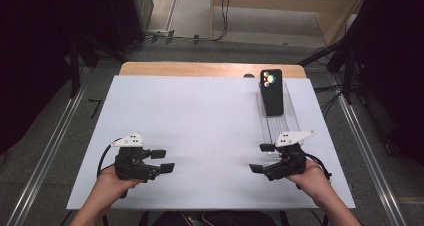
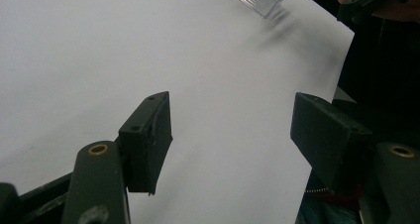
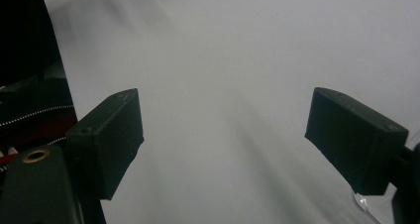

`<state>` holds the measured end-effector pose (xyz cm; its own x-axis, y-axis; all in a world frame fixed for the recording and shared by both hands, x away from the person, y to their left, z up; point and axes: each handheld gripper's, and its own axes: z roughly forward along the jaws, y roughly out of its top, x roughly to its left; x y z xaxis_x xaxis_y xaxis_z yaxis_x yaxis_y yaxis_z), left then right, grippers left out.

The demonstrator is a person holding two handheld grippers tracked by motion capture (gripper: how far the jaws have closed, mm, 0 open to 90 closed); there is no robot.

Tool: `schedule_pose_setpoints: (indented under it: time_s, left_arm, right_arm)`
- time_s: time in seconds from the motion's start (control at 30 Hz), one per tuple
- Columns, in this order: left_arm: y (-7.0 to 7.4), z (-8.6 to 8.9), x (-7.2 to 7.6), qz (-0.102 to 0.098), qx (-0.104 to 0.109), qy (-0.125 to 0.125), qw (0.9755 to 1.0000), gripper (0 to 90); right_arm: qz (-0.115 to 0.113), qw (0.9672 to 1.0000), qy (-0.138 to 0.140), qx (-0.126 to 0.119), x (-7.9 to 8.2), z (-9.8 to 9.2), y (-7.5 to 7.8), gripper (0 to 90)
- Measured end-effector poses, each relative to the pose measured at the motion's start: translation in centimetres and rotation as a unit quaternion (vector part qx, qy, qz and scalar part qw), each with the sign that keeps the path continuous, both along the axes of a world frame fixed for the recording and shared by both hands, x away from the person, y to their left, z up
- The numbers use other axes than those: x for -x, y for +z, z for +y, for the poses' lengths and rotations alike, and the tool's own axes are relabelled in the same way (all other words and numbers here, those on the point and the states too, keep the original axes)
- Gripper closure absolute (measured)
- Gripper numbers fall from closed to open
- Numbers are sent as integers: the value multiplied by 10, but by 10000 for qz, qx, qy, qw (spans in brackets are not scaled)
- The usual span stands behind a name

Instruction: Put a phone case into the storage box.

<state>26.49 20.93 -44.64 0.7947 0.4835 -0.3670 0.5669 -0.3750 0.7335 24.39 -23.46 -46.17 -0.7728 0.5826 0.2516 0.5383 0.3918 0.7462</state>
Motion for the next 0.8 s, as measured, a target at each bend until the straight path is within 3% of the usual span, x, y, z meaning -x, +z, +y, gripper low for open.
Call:
schedule_pose_setpoints:
  time_s: [0.13,0.8]
  left_arm:
    - [0,0,1,-1,0,21,10000,329]
    - [-3,2,2,22,-22,20,10000,330]
  right_arm:
    - [-8,10000,-10,90,4,-4,-3,128]
    - [91,9998,-192,44,10,-24,-11,128]
